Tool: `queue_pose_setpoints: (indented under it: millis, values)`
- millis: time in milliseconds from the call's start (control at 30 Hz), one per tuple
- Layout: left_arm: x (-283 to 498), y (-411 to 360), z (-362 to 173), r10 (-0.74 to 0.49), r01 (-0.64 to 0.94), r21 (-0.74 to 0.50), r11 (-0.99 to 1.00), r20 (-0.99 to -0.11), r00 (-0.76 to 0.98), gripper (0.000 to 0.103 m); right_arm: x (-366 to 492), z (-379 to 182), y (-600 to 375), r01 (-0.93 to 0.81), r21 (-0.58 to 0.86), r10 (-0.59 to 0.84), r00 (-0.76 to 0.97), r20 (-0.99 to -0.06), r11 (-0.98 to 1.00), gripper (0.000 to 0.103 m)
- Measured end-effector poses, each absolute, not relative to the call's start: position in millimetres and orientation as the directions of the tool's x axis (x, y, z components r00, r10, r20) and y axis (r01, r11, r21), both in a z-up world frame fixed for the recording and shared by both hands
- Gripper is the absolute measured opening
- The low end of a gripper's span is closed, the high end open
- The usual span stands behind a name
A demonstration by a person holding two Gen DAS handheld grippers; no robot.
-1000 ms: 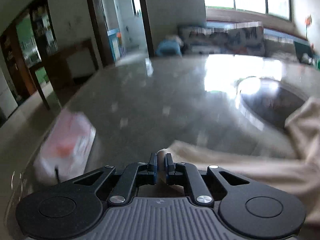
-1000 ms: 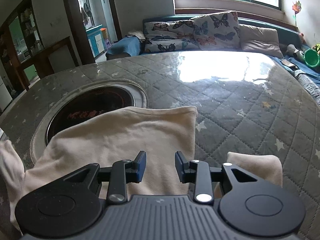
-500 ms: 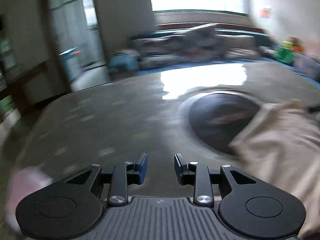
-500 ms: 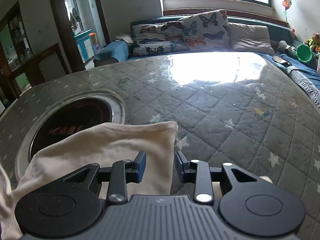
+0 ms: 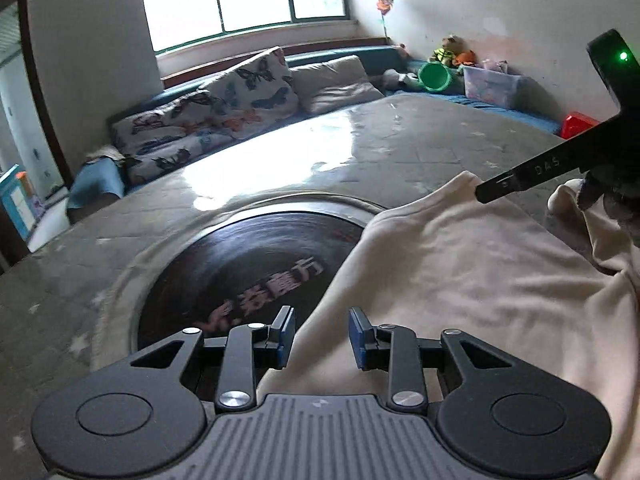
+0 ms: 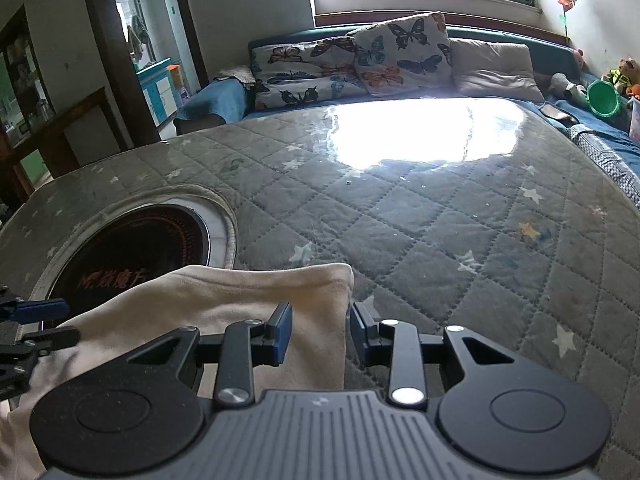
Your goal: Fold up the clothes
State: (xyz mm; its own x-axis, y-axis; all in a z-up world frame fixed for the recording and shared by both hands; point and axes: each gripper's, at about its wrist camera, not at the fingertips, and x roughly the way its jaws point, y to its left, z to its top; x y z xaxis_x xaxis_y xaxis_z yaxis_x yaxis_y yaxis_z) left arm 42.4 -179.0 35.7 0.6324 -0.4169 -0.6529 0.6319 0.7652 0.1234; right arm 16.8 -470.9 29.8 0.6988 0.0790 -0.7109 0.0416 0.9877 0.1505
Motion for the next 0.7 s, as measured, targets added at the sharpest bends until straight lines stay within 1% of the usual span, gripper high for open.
queue_pose_setpoints:
  millis: [167, 233, 267, 300, 367, 433, 533, 600, 700]
  values:
    - [53.3, -187.0, 26.9, -0.433, 0.652, 0.093, 0.752, -0.676, 0.596, 0.031, 20.2, 30.0, -472.1, 0.044, 0.151, 0.078, 0.700, -0.710, 0.988, 0.031]
    - [55.4, -187.4, 27.0, -0.447, 0.658, 0.075, 0.749, -0.676, 0.586, 0.020, 21.6, 29.4, -472.5, 0.043, 0.151, 0.079, 0.699, -0.711, 0.988, 0.031]
    - [55.9, -187.6, 27.3, -0.454, 0.660, 0.064, 0.748, -0.676, 0.580, 0.009, 22.3, 29.0, -472.6, 0.042, 0.152, 0.080, 0.699, -0.711, 0.987, 0.031]
    - [54.3, -187.5, 28.3, -0.459, 0.659, 0.057, 0.750, -0.673, 0.580, 0.007, 23.0, 28.6, -472.6, 0.041, 0.152, 0.081, 0.698, -0.711, 0.987, 0.031]
    - [46.3, -186.3, 33.0, -0.468, 0.659, 0.062, 0.749, -0.654, 0.594, 0.005, 23.3, 28.2, -472.5, 0.041, 0.152, 0.080, 0.698, -0.711, 0.987, 0.031]
    - [29.8, -187.0, 42.2, -0.496, 0.674, 0.078, 0.734, -0.616, 0.612, 0.005, 22.4, 28.7, -474.1, 0.049, 0.156, 0.078, 0.701, -0.709, 0.986, 0.031]
    - [-2.3, -191.3, 52.7, -0.547, 0.718, 0.125, 0.685, -0.562, 0.621, 0.005, 21.2, 29.3, -476.5, 0.060, 0.163, 0.073, 0.704, -0.706, 0.985, 0.030]
    - [-24.7, -198.5, 52.2, -0.579, 0.759, 0.161, 0.631, -0.553, 0.599, 0.005, 20.4, 29.8, -478.1, 0.068, 0.167, 0.071, 0.706, -0.705, 0.984, 0.030]
    - [-52.2, -209.2, 43.5, -0.630, 0.828, 0.175, 0.533, -0.571, 0.526, 0.006, 19.1, 30.4, -480.6, 0.080, 0.173, 0.066, 0.709, -0.702, 0.982, 0.030]
